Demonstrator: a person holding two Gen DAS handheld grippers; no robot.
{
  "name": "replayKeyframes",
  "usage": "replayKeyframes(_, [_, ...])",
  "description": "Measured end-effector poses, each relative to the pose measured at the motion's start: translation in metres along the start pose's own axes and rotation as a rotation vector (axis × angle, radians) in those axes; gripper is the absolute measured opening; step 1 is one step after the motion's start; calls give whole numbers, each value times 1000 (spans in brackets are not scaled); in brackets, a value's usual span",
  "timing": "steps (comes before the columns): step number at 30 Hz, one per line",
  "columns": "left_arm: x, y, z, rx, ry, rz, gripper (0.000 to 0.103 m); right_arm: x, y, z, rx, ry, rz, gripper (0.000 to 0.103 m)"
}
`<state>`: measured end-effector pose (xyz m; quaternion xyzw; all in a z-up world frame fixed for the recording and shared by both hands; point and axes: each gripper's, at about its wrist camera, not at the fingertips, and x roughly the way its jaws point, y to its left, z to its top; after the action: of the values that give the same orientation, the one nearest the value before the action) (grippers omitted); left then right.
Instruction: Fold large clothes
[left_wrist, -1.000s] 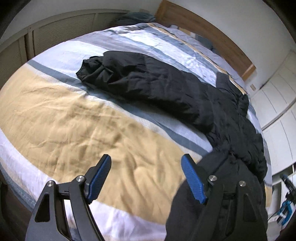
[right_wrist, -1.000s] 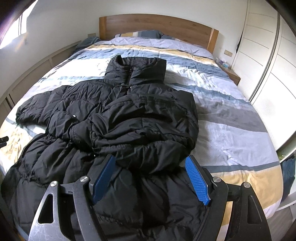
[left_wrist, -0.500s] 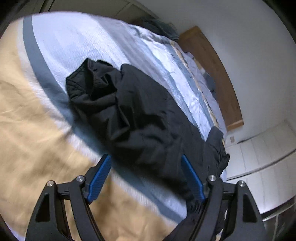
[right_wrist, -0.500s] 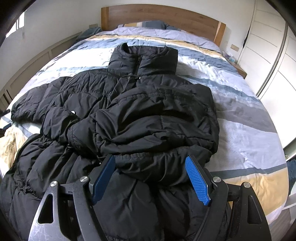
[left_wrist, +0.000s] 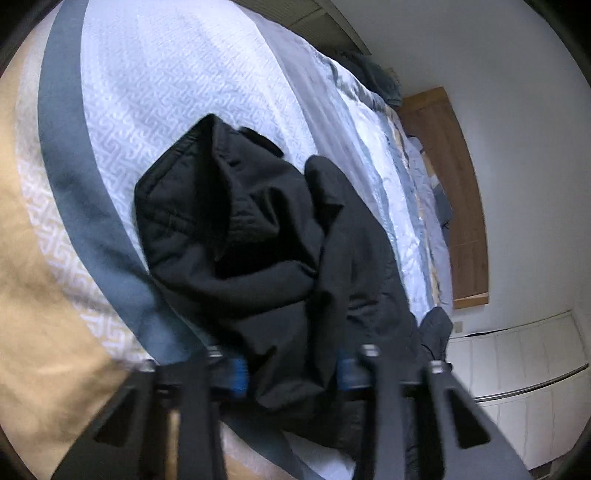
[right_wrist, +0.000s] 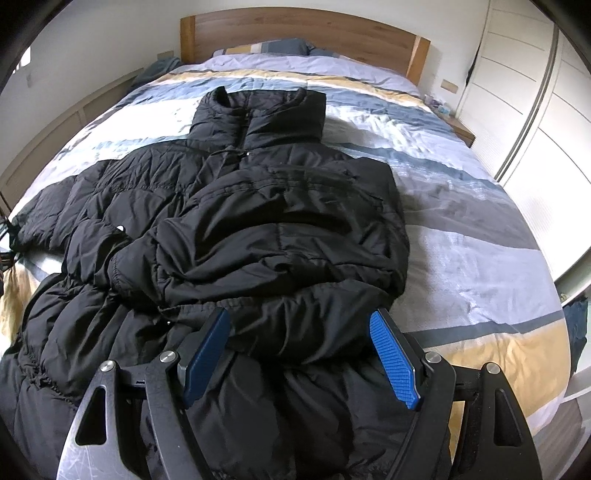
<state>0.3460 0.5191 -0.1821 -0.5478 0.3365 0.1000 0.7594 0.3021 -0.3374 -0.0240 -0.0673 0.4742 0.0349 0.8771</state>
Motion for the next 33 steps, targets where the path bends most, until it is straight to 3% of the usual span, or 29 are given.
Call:
replayKeyframes(4, [-7, -7, -2, 22, -8, 9, 15, -8, -3, -3, -1, -14, -4, 77])
replayKeyframes(8, [-15, -18, -3, 41, -16, 2, 12, -18, -11, -7, 12, -34, -6, 77])
replayKeyframes(15, [-47, -73, -23, 225, -53, -19, 11, -39, -23, -16, 35, -73, -8, 77])
replayKeyframes(24, [-85, -163, -77, 445, -78, -93, 10, -62, -37, -28, 74, -123, 17, 77])
replayKeyframes(33, [-89, -250, -161, 605, -11, -180, 10, -80, -58, -46, 104, -160, 29, 77])
